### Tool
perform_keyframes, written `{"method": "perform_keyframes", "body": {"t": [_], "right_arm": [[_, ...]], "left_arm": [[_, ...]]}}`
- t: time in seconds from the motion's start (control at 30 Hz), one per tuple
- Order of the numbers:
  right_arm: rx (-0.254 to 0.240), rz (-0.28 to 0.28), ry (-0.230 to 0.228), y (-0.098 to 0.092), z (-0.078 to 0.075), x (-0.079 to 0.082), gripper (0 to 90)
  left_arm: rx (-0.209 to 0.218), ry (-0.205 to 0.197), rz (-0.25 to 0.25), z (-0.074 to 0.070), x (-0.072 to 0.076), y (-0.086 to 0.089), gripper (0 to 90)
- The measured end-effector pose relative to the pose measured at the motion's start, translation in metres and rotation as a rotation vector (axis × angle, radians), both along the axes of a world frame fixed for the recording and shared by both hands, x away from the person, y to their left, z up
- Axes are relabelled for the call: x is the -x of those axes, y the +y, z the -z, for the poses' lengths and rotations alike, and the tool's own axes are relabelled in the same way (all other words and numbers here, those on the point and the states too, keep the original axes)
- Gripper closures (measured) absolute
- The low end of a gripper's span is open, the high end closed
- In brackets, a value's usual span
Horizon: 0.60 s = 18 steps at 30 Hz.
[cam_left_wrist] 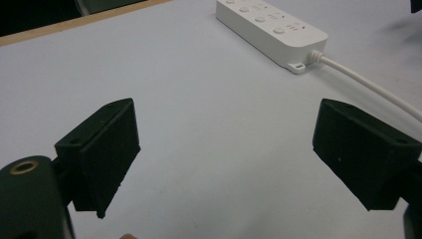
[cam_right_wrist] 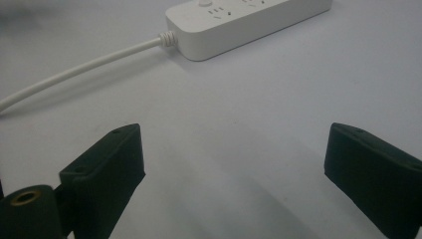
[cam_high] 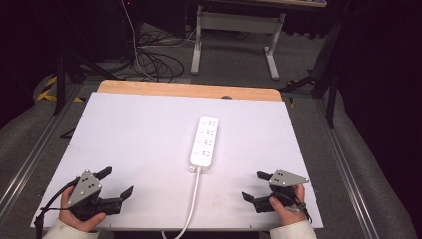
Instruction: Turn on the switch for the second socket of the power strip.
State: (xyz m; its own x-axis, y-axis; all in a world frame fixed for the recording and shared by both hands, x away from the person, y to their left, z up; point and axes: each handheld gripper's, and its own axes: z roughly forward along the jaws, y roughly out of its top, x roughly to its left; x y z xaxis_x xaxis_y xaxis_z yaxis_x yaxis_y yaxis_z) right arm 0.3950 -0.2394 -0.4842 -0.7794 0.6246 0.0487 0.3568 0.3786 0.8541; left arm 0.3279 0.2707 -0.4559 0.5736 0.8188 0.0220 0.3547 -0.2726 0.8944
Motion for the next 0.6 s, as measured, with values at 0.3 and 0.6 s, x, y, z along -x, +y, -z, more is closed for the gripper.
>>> {"method": "perform_keyframes", "body": {"t": [0.3,0.6], "right_arm": [[-0.023,0.085,0.053,-0.0069,0.0018,-0.002,10.0],[0.03,0.037,-0.003,-0.0084,0.0009,0.0006,7.5]], "left_arm": [[0.002,0.007,-0.015,0.0009,-0.0026,0.0008,11.7],[-0.023,-0.008,-0.005,0.0008,-0.0027,0.001,12.0]]}}
